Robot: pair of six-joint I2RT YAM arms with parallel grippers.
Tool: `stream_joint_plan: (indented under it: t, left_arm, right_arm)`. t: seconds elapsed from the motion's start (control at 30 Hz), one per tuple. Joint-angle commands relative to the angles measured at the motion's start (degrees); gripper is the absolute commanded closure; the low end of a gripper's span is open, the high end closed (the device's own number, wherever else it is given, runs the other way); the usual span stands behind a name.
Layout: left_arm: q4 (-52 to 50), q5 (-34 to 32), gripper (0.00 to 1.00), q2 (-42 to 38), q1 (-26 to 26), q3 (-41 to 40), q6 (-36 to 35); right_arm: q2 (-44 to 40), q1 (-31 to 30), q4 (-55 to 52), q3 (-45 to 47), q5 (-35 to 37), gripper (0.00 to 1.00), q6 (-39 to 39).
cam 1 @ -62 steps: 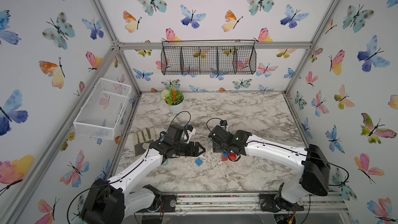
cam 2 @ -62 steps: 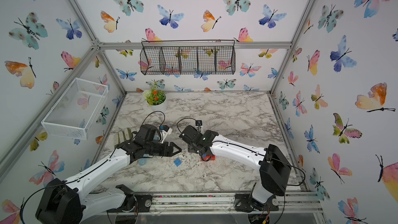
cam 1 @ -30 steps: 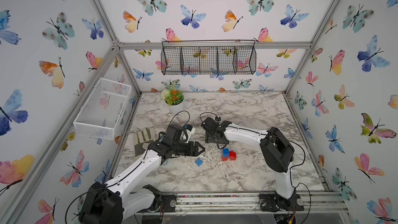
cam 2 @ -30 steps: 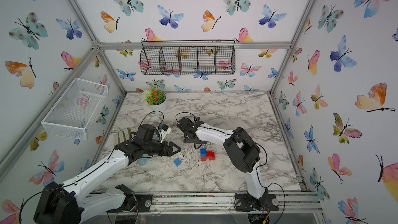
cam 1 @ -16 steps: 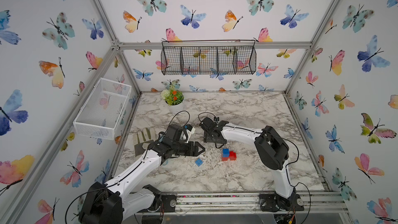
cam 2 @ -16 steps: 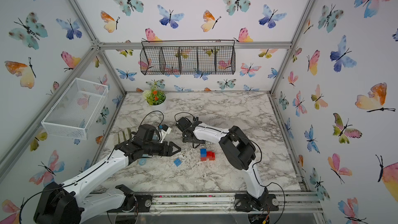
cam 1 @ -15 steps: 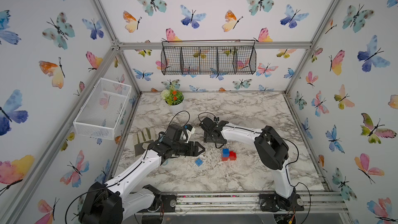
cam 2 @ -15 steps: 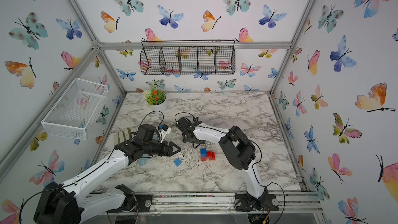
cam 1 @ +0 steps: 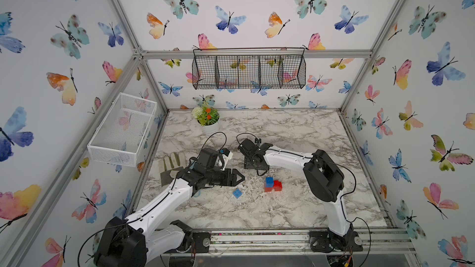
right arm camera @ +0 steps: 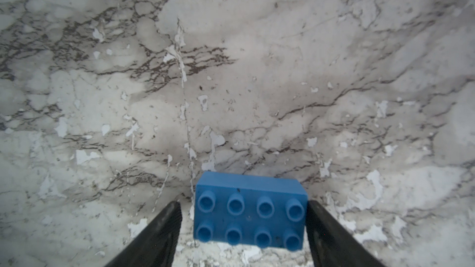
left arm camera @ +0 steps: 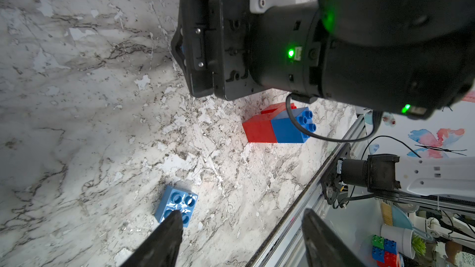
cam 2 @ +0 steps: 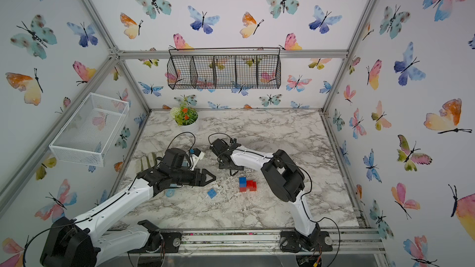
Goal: Assemble a giraffe with lego
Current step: Pick up the lego brick from the center of the board.
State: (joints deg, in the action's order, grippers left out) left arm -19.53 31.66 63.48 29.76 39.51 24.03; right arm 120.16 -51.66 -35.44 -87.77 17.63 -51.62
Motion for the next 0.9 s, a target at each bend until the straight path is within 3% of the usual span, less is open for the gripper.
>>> stream_joint_plan:
  t: [0.0, 0.43, 0.87]
  left_arm:
    - [0.3, 0.5, 0.27, -1.0, 0.4, -0.5, -0.3]
    - [0.2, 0.6, 0.27, -0.8, 0.3, -0.5, -0.4]
    - [0.3, 0.6, 0.27, -0.3, 0.3, -0.5, -0.4]
  right_arm:
    - [1.8, 0.5, -1.7, -1.2, 1.2, 0.2, 0.8]
    - [2.5, 0.7, -2.0, -1.0, 1.5, 0.24, 1.8]
    - [1.6, 0.8, -1.5, -1.4, 1.6, 0.22, 2.8]
